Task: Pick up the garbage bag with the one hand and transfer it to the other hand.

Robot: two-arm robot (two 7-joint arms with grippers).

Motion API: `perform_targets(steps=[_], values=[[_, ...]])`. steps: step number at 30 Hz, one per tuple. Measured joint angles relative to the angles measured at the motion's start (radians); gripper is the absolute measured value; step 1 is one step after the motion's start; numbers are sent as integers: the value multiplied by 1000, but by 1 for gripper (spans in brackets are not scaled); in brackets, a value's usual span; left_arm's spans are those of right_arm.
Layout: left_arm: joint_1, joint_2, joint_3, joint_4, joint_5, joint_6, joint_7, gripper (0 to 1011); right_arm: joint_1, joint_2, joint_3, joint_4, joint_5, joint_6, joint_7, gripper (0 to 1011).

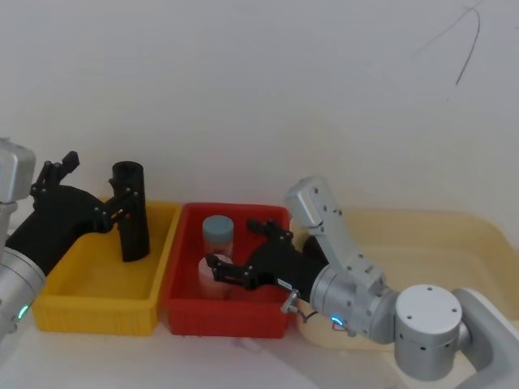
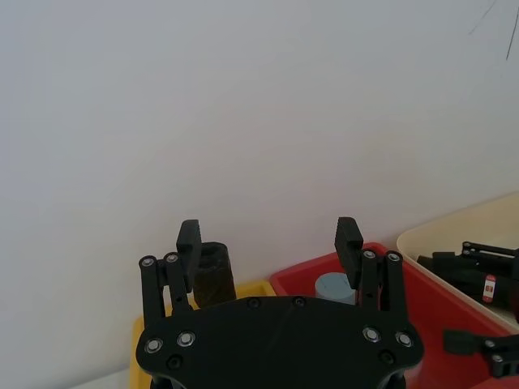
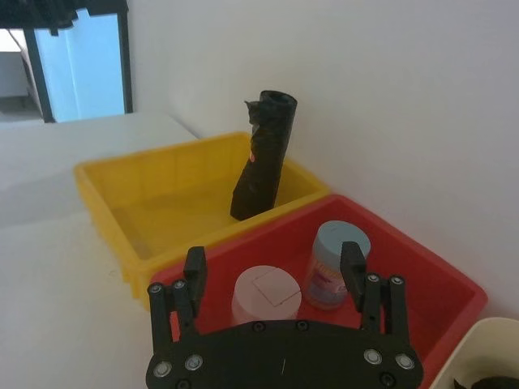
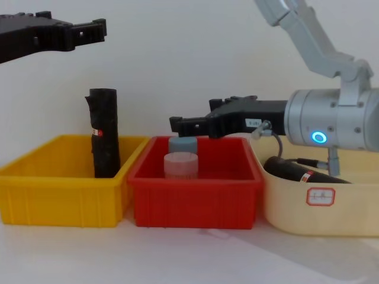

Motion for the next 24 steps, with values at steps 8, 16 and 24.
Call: perform_targets(steps=[8, 16, 24], values=[[1, 1, -2, -1, 1, 0, 2, 1001, 34, -21, -22, 61, -25, 1, 3, 1001], [2, 1, -2, -2, 2, 0, 3, 1001, 68, -46, -37, 125, -46, -1, 8, 1001], [3, 1, -3, -3, 2, 0, 4, 1001, 99, -70, -45, 187, -61, -5, 14, 1002]])
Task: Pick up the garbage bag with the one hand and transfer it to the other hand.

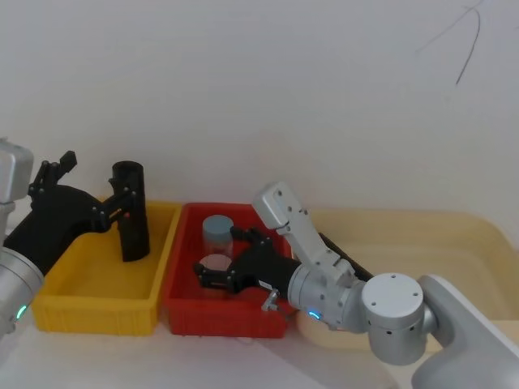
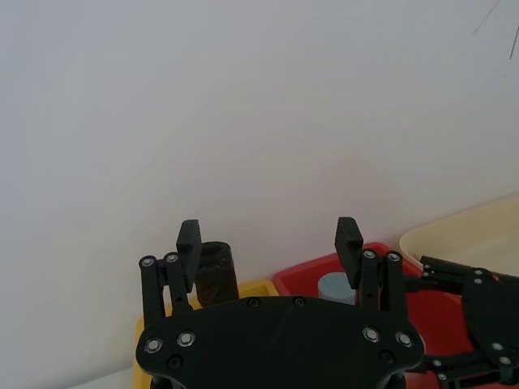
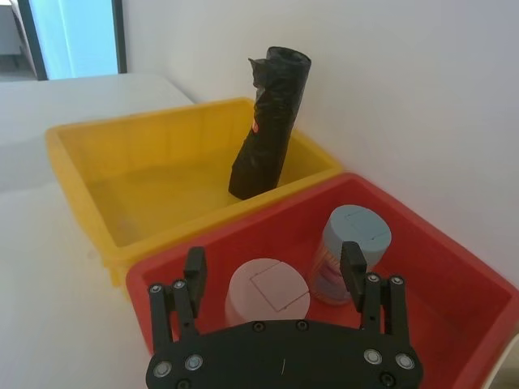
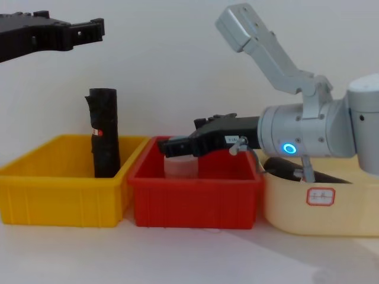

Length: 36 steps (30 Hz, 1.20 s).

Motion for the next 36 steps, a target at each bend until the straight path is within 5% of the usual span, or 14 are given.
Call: perform_targets(steps=[36], values=[[0, 0, 0, 0, 0, 0, 0, 1001, 58, -49, -10, 128, -48, 52, 23, 1001]])
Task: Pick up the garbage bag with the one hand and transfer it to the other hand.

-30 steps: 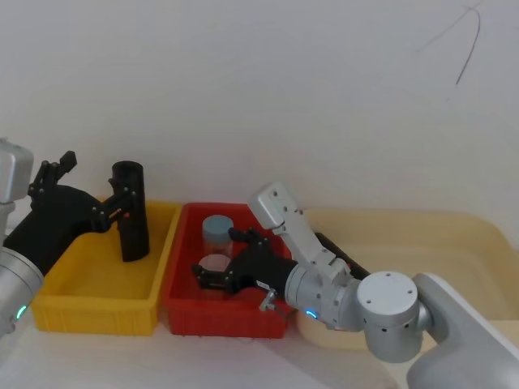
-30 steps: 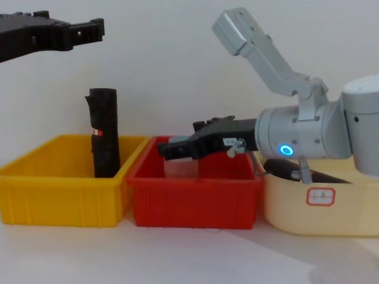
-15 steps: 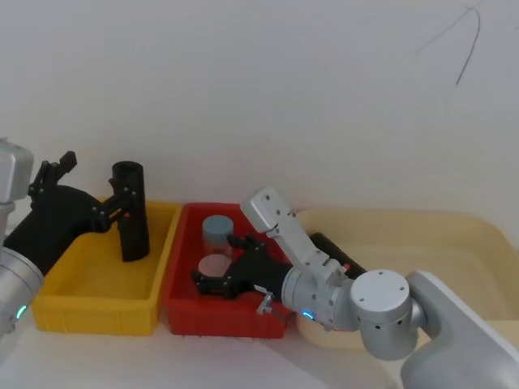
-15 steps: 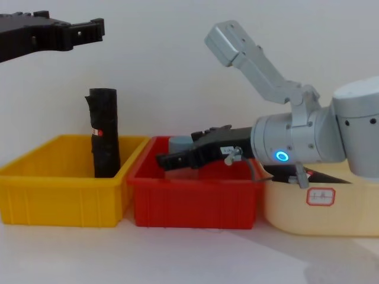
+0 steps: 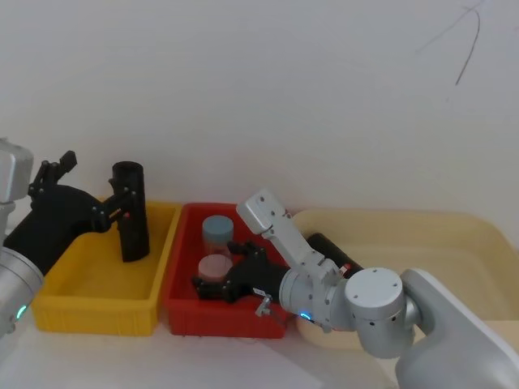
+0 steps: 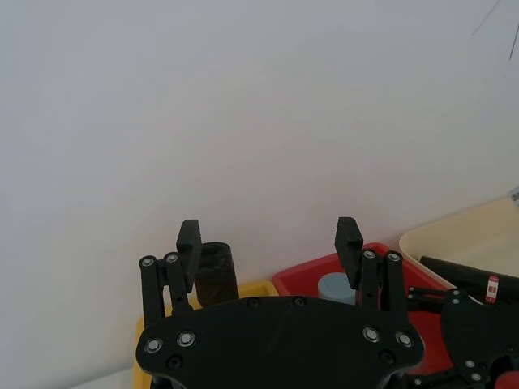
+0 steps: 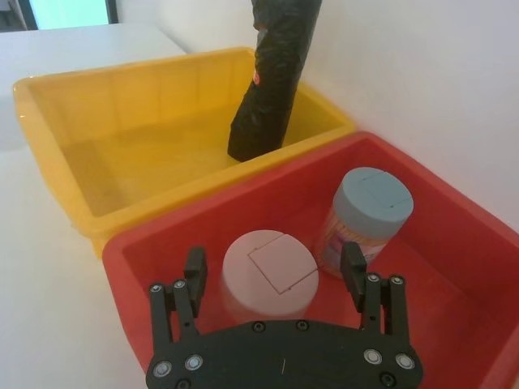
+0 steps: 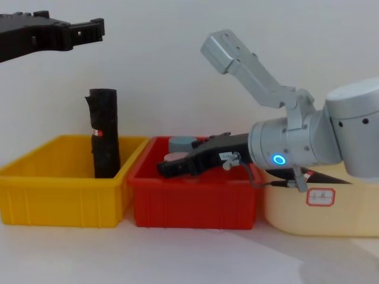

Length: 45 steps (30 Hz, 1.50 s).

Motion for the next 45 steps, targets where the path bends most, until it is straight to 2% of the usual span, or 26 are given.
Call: perform_targets(steps=[6, 10, 11, 18, 29, 36, 45], values=[[0, 0, 0, 0, 0, 0, 0, 1001, 7, -8, 5, 19, -5, 14, -2, 993], [0, 0, 0, 0, 0, 0, 0, 1001, 9, -12, 8, 28, -7, 21, -3, 929], [0, 0, 0, 0, 0, 0, 0, 1001, 11, -15, 11, 32, -7, 27, -5, 872], [0, 0, 0, 0, 0, 0, 0, 1001, 16, -21, 19, 43, -9, 43, -9, 698], [0, 0, 0, 0, 0, 0, 0, 1001, 15, -22, 30, 37, -12, 63, -13, 675], [0, 0, 0, 0, 0, 0, 0, 1001, 3, -13, 54, -15, 4, 69, -25, 675], [0, 0, 0, 0, 0, 0, 0, 1001, -23, 11, 120, -148, 49, 69, -50, 675]])
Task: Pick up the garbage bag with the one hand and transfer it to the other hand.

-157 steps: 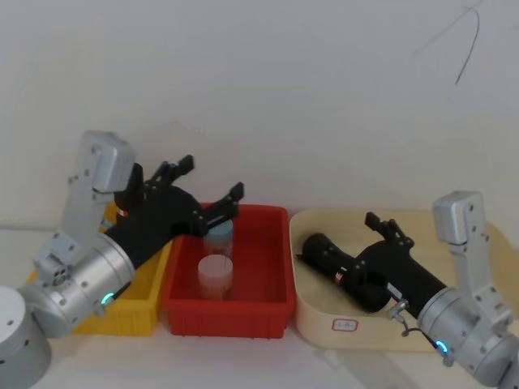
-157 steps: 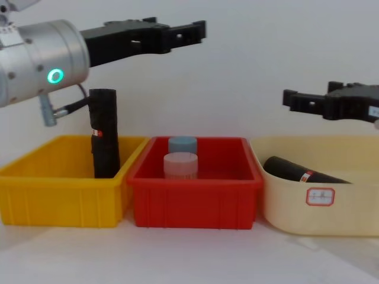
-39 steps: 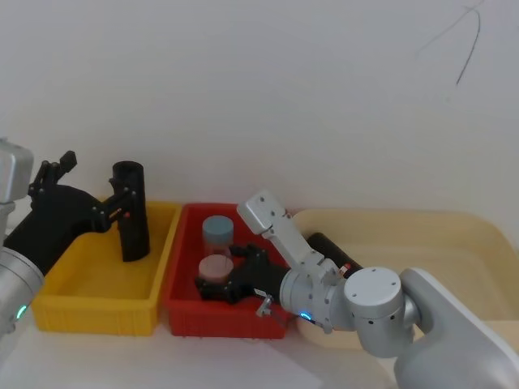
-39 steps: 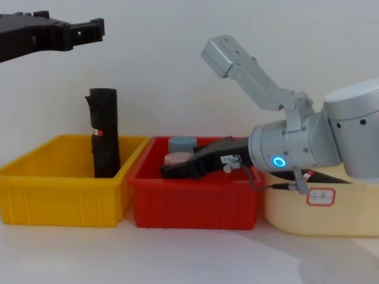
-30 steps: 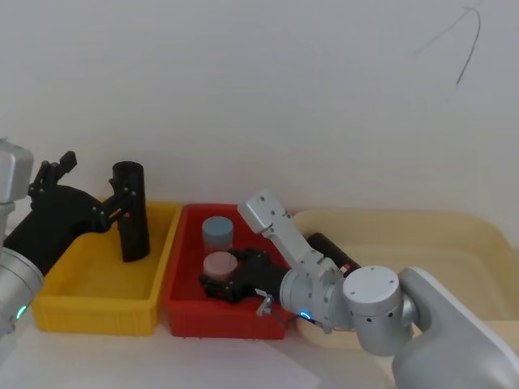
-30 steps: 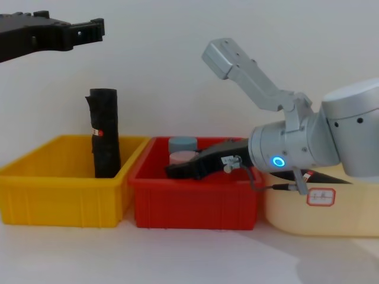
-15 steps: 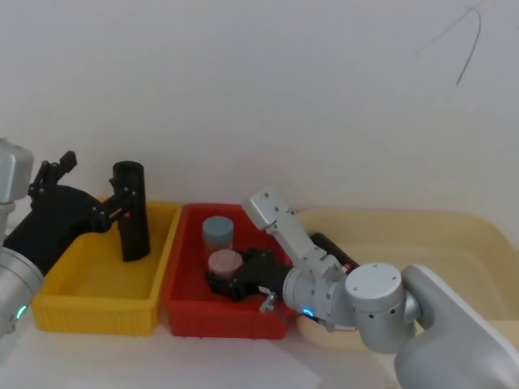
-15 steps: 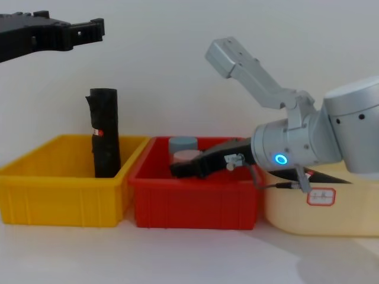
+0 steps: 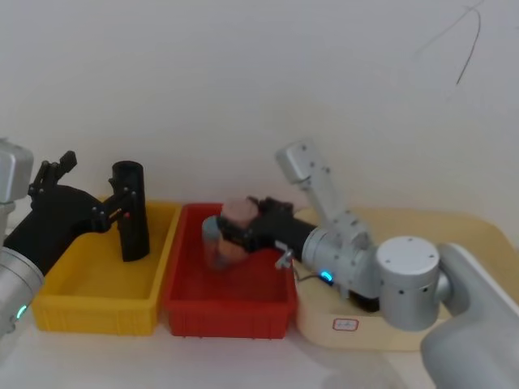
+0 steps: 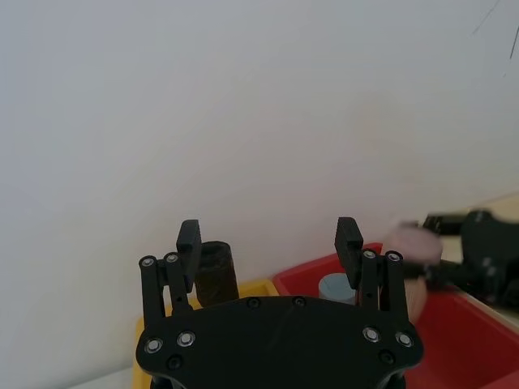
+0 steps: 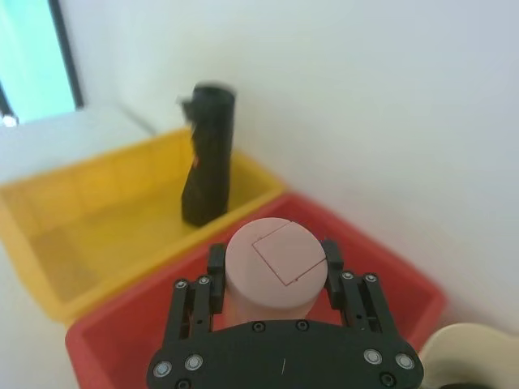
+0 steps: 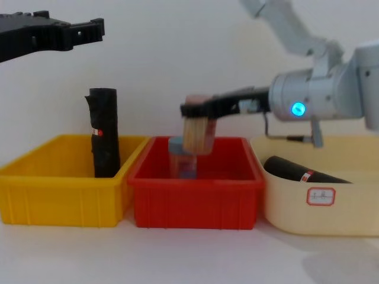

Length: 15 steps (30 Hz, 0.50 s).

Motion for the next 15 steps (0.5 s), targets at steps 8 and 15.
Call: perform_targets(steps=[8, 15], values=[[0, 0, 0, 0, 0, 0, 0, 1001, -46, 47, 78, -125, 42, -3, -36, 675], [0, 0, 0, 0, 0, 0, 0, 1001, -114, 101, 139, -211, 66, 14, -65, 675]])
